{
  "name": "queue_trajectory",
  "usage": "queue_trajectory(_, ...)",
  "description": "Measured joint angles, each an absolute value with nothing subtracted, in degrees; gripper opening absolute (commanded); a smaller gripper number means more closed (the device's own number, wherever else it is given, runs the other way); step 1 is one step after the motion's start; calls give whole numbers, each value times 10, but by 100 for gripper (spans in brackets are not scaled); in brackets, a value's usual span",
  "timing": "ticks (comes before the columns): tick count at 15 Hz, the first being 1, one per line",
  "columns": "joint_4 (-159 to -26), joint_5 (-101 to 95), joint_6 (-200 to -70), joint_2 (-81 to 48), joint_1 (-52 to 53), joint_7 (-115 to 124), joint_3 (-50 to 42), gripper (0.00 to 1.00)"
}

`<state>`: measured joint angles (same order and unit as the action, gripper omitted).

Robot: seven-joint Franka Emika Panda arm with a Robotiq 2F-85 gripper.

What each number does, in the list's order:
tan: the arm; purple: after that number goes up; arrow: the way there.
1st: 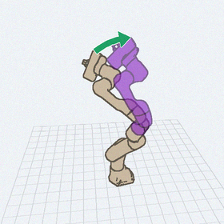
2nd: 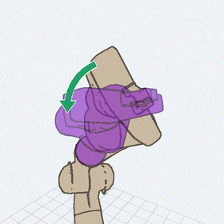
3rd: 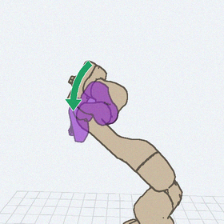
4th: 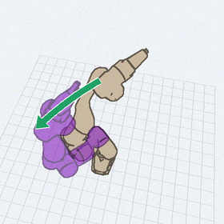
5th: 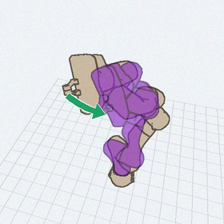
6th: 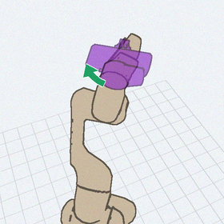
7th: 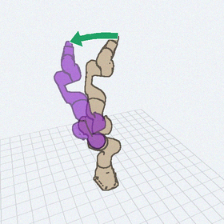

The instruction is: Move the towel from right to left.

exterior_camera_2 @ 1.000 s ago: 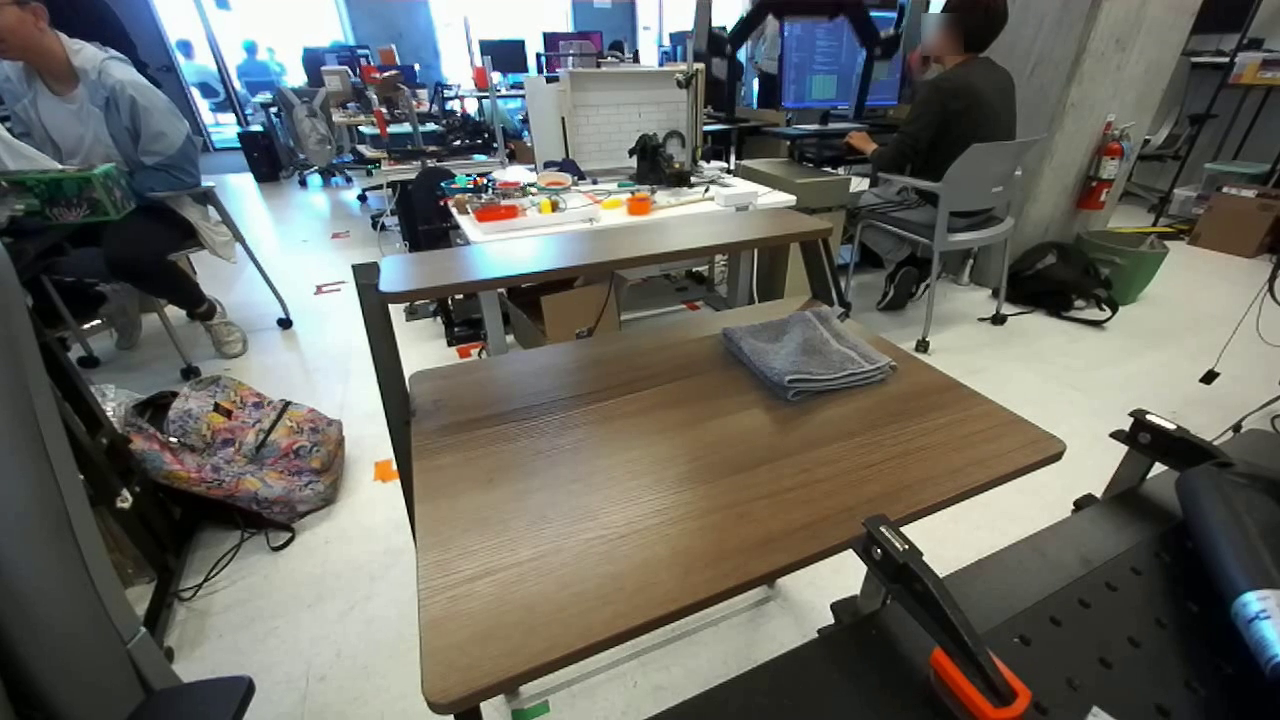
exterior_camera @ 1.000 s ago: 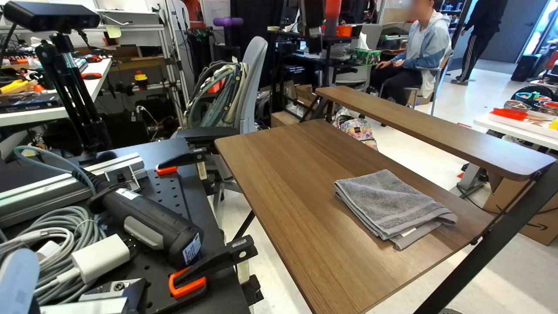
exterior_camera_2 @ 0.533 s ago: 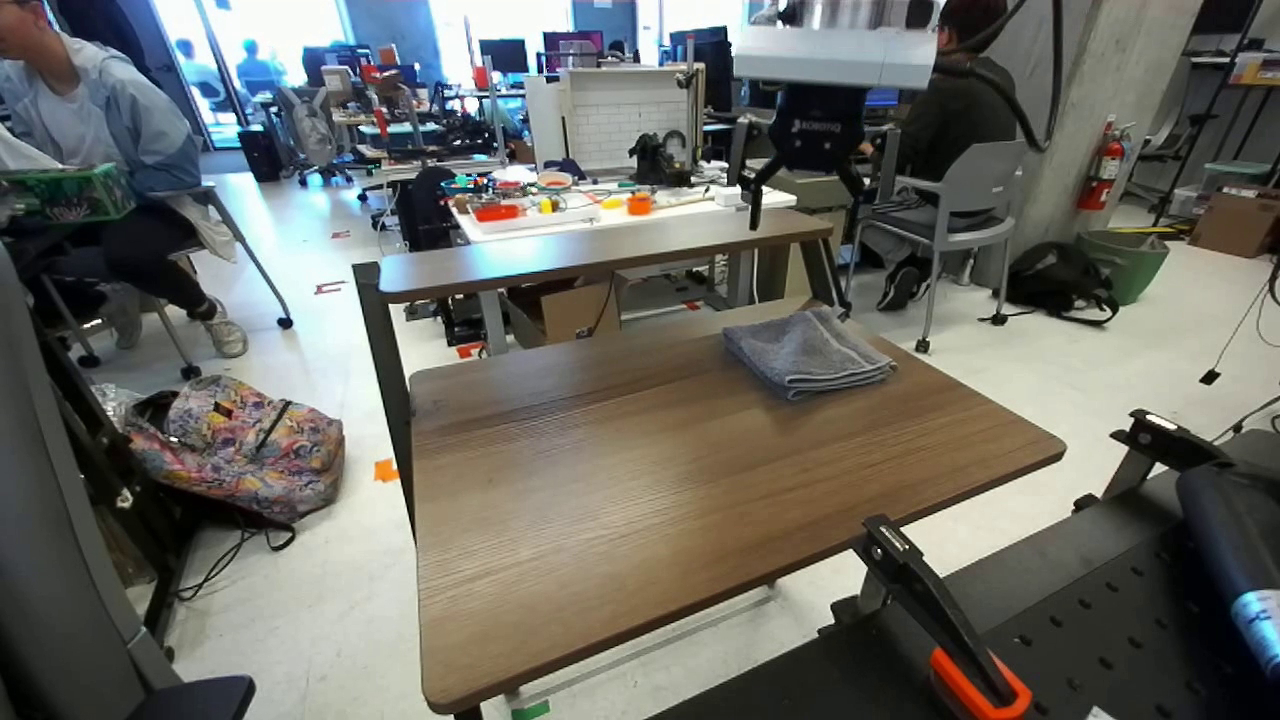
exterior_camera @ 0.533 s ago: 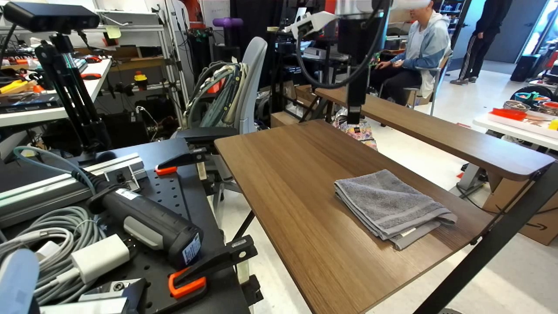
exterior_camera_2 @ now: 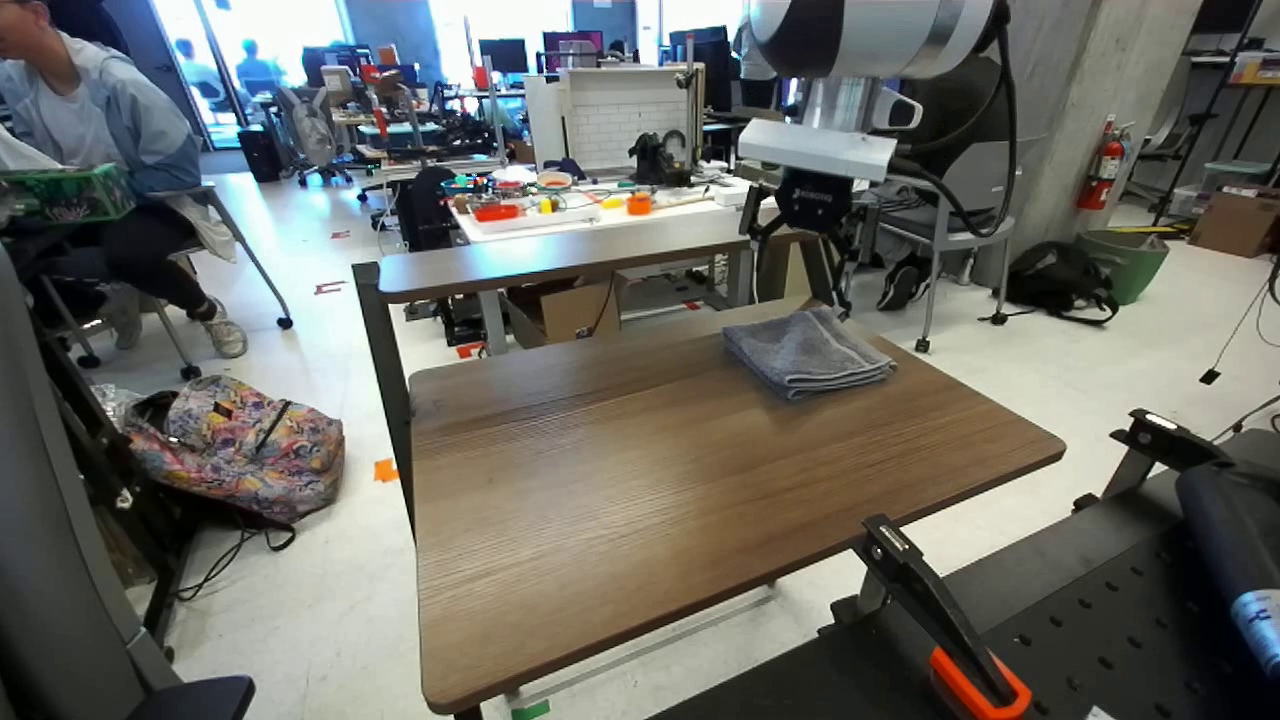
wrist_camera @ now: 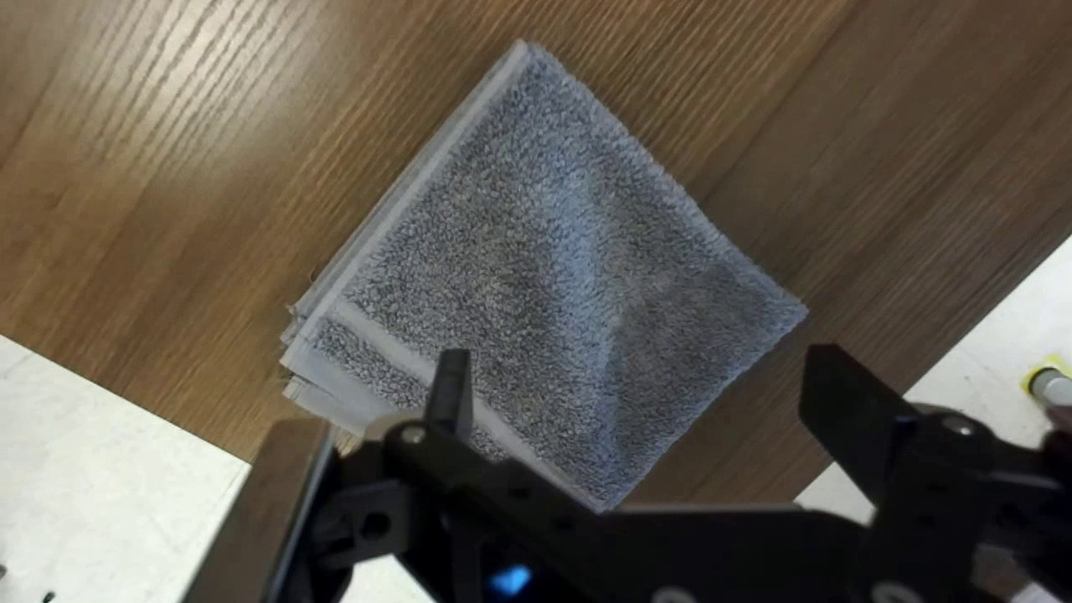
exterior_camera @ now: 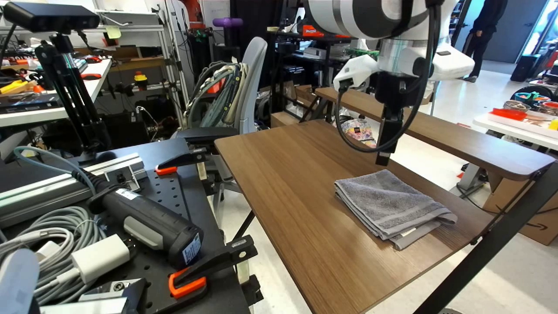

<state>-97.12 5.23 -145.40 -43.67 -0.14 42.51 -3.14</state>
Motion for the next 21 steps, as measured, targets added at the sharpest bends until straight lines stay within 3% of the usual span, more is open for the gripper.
queue_trajectory(11, -825, 65, -1446, -590, -1, 426, -53, 100)
queue_trajectory(21, -810, 59, -1411, -617, 39, 405, -53, 100)
